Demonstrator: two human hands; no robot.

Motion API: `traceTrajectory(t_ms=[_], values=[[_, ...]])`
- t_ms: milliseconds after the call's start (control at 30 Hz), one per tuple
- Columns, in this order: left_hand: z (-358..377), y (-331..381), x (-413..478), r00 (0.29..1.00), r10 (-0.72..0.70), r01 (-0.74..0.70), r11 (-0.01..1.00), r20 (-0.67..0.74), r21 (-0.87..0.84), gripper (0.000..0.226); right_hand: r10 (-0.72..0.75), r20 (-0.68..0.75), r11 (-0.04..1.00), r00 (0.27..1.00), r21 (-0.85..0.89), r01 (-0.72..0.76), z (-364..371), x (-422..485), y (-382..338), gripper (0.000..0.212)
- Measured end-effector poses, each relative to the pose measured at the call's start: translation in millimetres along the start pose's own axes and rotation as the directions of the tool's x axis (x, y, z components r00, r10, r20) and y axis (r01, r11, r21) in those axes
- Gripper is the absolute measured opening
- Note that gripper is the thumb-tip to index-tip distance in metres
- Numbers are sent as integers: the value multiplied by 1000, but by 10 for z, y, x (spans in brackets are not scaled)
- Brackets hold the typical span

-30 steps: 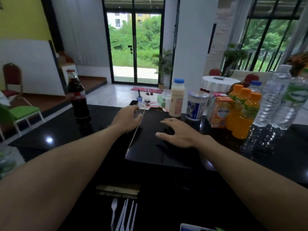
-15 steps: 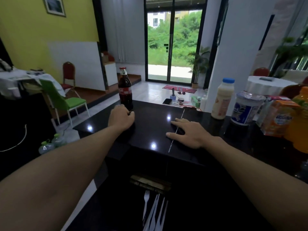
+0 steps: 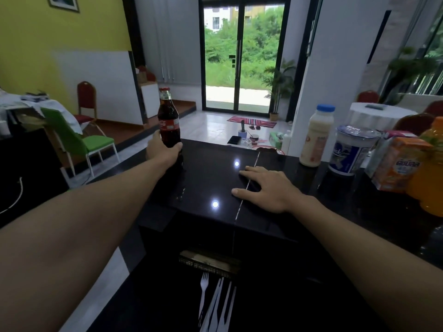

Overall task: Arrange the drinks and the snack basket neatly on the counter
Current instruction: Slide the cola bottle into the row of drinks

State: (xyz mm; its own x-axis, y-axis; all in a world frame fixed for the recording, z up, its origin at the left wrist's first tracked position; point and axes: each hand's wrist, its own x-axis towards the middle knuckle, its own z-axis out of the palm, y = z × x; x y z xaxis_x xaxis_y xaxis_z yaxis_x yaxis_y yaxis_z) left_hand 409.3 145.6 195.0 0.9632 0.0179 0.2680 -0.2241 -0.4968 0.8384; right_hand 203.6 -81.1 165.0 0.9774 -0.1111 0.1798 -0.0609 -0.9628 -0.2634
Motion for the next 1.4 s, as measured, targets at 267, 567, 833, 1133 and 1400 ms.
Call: traceTrajectory(t_ms=[267, 567, 833, 1133, 1400], values=[[74, 63, 7, 997, 59, -60, 998, 56, 26, 62, 8, -5, 1000, 1000, 22, -8, 9, -1, -2, 100], [375, 329, -309, 956, 191, -206, 977, 223, 47, 55, 91, -74, 961, 993, 267, -69, -138, -171, -31, 101], [691, 565, -521, 918, 254, -260, 965, 305, -23, 55, 87, -30, 987, 996, 134, -83, -409, -577, 332, 96], [1104, 810, -752, 883, 347, -342, 937, 315, -75, 57, 186, 71, 979, 980, 75, -191, -595, -977, 880, 104], [1413, 1040, -906, 822, 419, -414, 905, 385, -99, 54, 176, 43, 977, 983, 113, -180, -584, -978, 877, 100]])
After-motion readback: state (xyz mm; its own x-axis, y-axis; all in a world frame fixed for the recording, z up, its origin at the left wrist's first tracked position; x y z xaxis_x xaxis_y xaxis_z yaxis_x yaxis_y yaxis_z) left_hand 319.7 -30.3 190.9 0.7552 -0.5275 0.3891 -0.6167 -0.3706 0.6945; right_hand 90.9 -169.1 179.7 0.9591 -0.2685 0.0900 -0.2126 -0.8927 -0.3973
